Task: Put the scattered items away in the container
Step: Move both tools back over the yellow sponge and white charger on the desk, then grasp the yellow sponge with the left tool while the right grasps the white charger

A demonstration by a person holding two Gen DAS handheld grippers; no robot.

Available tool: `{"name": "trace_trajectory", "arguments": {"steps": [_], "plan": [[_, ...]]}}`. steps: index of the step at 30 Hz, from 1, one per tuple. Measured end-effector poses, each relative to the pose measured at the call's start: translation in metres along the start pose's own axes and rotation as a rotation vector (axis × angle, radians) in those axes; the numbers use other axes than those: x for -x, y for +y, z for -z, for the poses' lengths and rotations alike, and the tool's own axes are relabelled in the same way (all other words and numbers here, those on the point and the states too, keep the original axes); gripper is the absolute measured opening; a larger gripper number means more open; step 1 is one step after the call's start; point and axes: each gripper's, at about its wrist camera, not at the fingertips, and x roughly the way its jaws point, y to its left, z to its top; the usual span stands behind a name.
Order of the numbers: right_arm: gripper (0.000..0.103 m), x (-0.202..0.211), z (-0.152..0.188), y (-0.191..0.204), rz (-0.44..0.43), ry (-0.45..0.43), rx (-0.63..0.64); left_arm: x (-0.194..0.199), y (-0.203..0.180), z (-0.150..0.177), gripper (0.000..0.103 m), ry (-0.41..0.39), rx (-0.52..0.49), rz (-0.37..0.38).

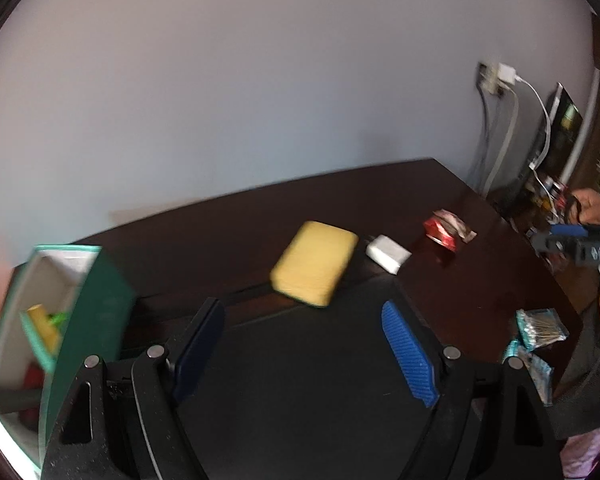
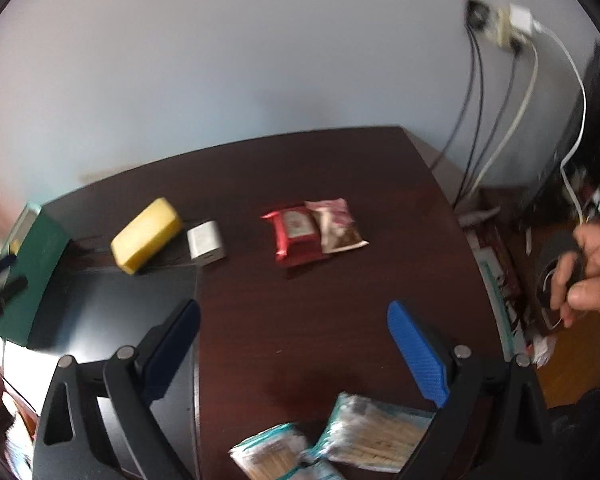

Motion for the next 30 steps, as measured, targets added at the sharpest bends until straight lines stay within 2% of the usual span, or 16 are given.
{"name": "trace_trajectory", "arguments": {"steps": [5,13,18,22,27,30], "plan": [[0.096,-0.034,-0.015,-0.028,-0.004,0.072,-0.033,-0.045,-0.032,-0.011,0.083,0.116,0.015,0.098],[0.097,-0.069,-0.038,-0.040,-0.082,0.132,-0.095,-0.087,-0.049,-0.028,0.083,0.191,0.051,0.129],[0.096,-0.068,-0.042,-0.039,-0.121,0.122,-0.100,-0.087,-0.024,-0.035,0.083,0.184,0.081,0.120],[0.097,-0.074,-0.042,-0.029,-0.138,0.146,-0.069,-0.094,0.001,-0.039,0.083,0.195,0.164,0.138],[0.097,-0.083,-0.049,-0.020,-0.193,0.152,-0.091,-0.114,-0.008,-0.047,0.083,0.264,0.247,0.228],[0.097,-0.083,-0.050,-0.014,-0.198,0.151,-0.079,-0.117,-0.017,-0.052,0.083,0.250,0.212,0.193]]}}
